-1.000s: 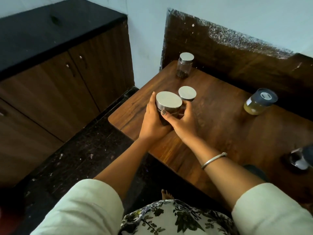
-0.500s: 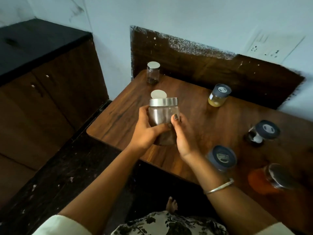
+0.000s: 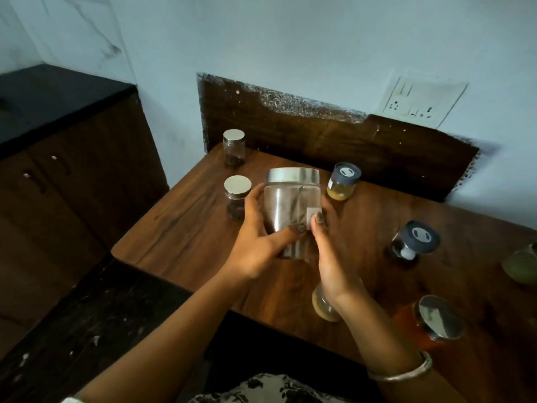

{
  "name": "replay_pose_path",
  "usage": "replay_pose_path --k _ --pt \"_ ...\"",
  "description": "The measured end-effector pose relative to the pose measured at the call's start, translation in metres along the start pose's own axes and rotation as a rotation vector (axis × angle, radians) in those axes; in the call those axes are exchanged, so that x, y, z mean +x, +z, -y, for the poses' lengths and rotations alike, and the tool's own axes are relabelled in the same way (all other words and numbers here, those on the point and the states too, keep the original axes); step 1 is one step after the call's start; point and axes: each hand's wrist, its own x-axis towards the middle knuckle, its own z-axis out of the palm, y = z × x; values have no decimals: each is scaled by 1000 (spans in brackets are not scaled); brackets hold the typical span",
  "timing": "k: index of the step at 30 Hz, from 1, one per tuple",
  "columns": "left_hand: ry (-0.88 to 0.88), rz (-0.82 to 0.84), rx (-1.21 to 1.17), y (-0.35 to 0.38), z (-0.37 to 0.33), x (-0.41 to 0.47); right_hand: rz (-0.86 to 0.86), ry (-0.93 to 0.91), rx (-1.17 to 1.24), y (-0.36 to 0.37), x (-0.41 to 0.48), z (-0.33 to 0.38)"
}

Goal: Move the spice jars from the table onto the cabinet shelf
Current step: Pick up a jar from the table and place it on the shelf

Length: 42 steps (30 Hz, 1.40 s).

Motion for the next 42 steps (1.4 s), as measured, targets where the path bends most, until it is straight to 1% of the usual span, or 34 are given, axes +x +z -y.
replay_pose_path --k 2,4,6,7,9,11,15,17,19,21,23,27,31,34,38,42 --pt "-35 21 -15 15 -1 9 87 86 52 -19 3 2" --pt "-48 42 47 26 0 18 47 68 33 -36 5 4" --pt "-24 64 206 37 2 28 -32 22 -34 -52 8 8" --pt "-9 93 246 43 3 32 -37 9 -73 -59 8 11" --pt "9 198 242 54 3 37 -10 -3 -119 -75 9 15" --pt "6 259 221 65 8 43 41 -31 -112 -92 9 21" --pt "39 239 136 80 9 48 227 -45 -92 -127 8 37" --pt "38 227 116 85 6 52 318 -39 -148 -144 11 43" --pt "57 239 112 87 3 57 371 -39 -245 -153 15 48" --pt "60 263 120 87 0 63 364 -51 -309 -155 20 54" --pt "48 308 177 86 -4 72 348 -64 -294 -155 24 59" --pt "84 383 447 77 -14 92 311 -90 -287 -157 31 62" --pt "180 399 590 71 -19 106 248 -60 -301 -156 40 64" --pt "237 385 637 67 -20 115 231 -61 -338 -153 49 66" --pt "333 321 670 57 -27 128 211 -83 -466 -140 70 82" --pt "435 229 690 47 -53 153 115 -169 -787 -125 101 114"
